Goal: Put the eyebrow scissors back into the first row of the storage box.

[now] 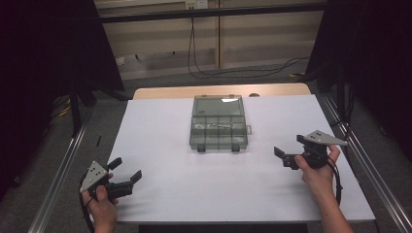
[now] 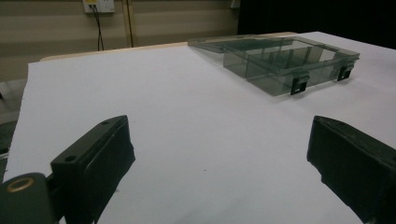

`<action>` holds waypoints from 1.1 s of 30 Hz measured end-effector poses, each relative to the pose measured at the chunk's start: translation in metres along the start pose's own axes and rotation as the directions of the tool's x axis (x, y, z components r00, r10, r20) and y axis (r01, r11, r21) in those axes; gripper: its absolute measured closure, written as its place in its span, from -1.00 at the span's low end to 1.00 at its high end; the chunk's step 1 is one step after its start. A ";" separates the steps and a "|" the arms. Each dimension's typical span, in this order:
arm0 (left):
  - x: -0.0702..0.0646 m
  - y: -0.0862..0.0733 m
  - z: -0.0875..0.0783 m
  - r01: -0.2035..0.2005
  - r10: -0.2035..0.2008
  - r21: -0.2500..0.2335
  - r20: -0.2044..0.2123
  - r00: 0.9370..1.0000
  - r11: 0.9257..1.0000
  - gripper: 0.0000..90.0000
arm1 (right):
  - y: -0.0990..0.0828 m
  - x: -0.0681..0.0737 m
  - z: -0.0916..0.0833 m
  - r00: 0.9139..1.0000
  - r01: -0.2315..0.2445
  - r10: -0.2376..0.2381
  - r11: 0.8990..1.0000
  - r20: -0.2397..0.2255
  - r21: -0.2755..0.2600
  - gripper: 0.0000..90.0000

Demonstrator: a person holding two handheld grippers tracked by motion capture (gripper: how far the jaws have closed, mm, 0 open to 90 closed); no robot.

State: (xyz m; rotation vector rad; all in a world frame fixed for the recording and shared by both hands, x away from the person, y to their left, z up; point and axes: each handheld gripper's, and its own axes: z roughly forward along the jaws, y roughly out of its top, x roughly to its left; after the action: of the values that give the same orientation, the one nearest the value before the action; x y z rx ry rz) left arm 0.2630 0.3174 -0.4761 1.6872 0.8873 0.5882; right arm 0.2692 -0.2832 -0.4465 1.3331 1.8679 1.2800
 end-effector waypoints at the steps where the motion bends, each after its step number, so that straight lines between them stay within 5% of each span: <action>1: 0.000 0.000 0.000 0.003 -0.003 0.000 -0.002 1.000 1.000 -0.85 | -0.001 -0.001 -0.002 1.000 -0.004 0.004 1.000 0.004 0.001 -1.00; 24: -0.001 0.000 0.001 -0.004 0.004 0.008 -0.010 1.000 1.000 -0.85 | -0.042 -0.033 -0.054 0.993 -0.093 0.095 0.995 0.072 -0.037 -1.00; 33: -0.001 0.000 0.001 -0.007 0.008 0.006 -0.010 1.000 1.000 -0.85 | -0.051 -0.037 -0.064 0.991 -0.076 0.079 0.997 0.106 -0.028 -1.00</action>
State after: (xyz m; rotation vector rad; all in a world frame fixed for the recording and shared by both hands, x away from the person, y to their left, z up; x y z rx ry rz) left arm 0.2630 0.3164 -0.4761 1.6953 0.8910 0.5998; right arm 0.2095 -0.3462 -0.4689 1.4452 1.7387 1.2400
